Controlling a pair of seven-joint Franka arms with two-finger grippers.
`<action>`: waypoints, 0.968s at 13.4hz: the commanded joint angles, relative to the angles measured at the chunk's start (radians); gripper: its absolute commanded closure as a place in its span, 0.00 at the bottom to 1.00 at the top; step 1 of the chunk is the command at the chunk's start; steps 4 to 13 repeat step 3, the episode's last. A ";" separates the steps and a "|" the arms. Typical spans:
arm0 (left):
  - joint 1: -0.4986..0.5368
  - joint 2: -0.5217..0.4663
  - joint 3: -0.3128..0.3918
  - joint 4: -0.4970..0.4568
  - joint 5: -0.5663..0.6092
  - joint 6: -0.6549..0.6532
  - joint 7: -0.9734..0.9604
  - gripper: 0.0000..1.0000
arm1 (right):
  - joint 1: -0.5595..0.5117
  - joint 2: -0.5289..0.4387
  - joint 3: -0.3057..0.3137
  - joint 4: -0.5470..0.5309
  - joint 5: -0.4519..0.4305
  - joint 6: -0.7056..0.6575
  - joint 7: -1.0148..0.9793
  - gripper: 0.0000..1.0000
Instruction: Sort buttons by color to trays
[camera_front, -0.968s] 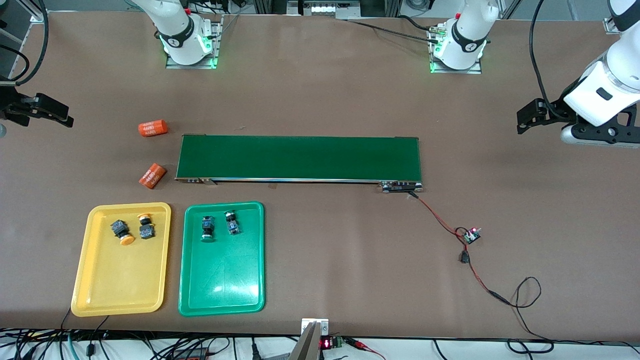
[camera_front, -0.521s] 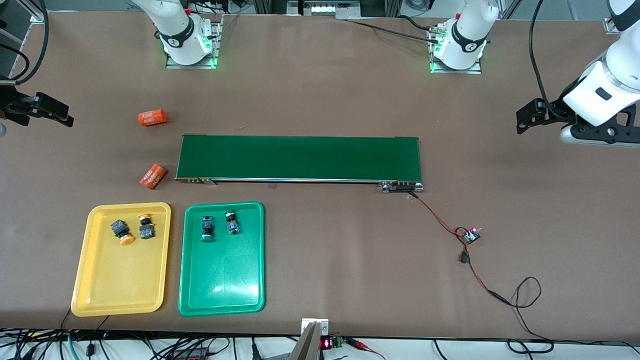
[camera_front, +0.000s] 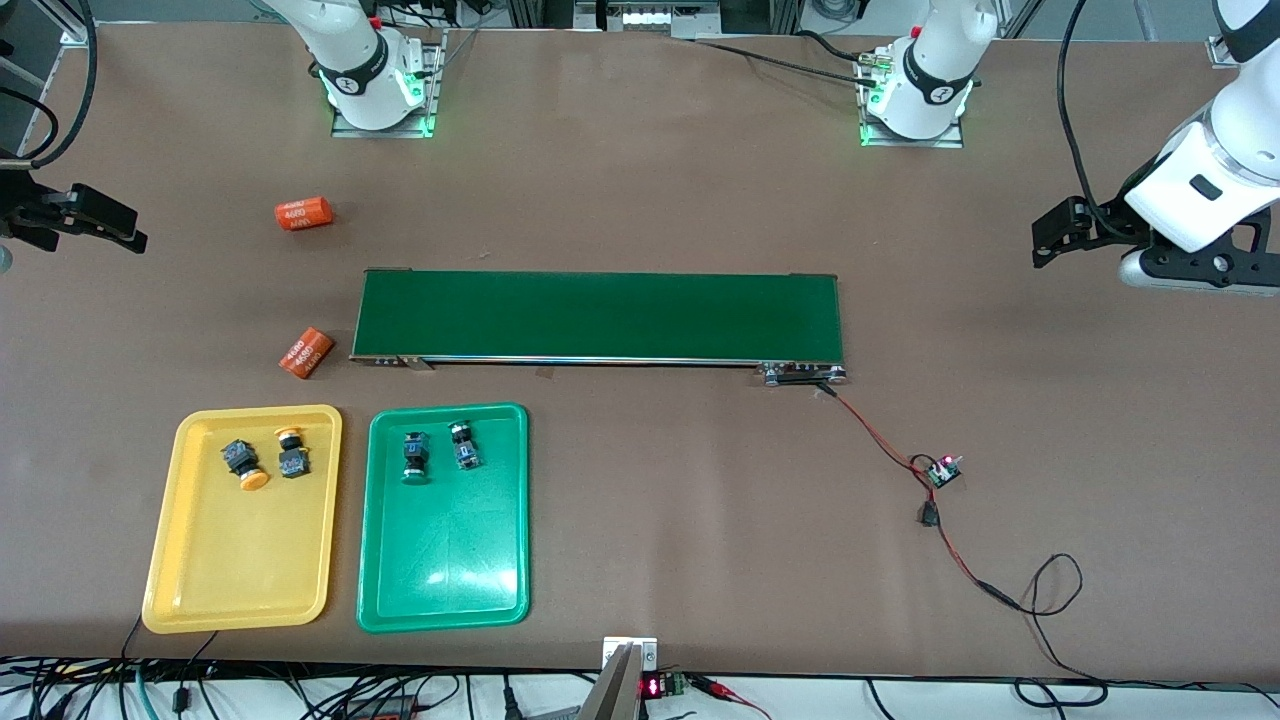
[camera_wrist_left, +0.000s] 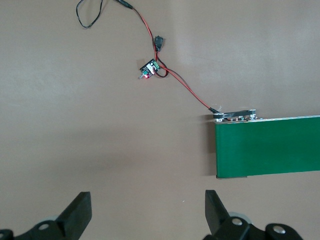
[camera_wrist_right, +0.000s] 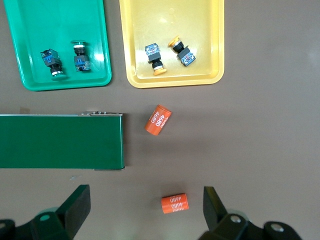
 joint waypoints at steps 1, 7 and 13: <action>-0.001 0.012 -0.003 0.032 0.010 -0.020 0.018 0.00 | 0.004 -0.018 0.000 -0.003 -0.008 -0.012 -0.006 0.00; -0.001 0.014 -0.001 0.032 0.010 -0.020 0.018 0.00 | 0.004 -0.019 0.002 -0.003 -0.008 -0.010 -0.006 0.00; -0.001 0.014 -0.001 0.032 0.010 -0.020 0.018 0.00 | 0.004 -0.019 0.002 -0.003 -0.008 -0.010 -0.006 0.00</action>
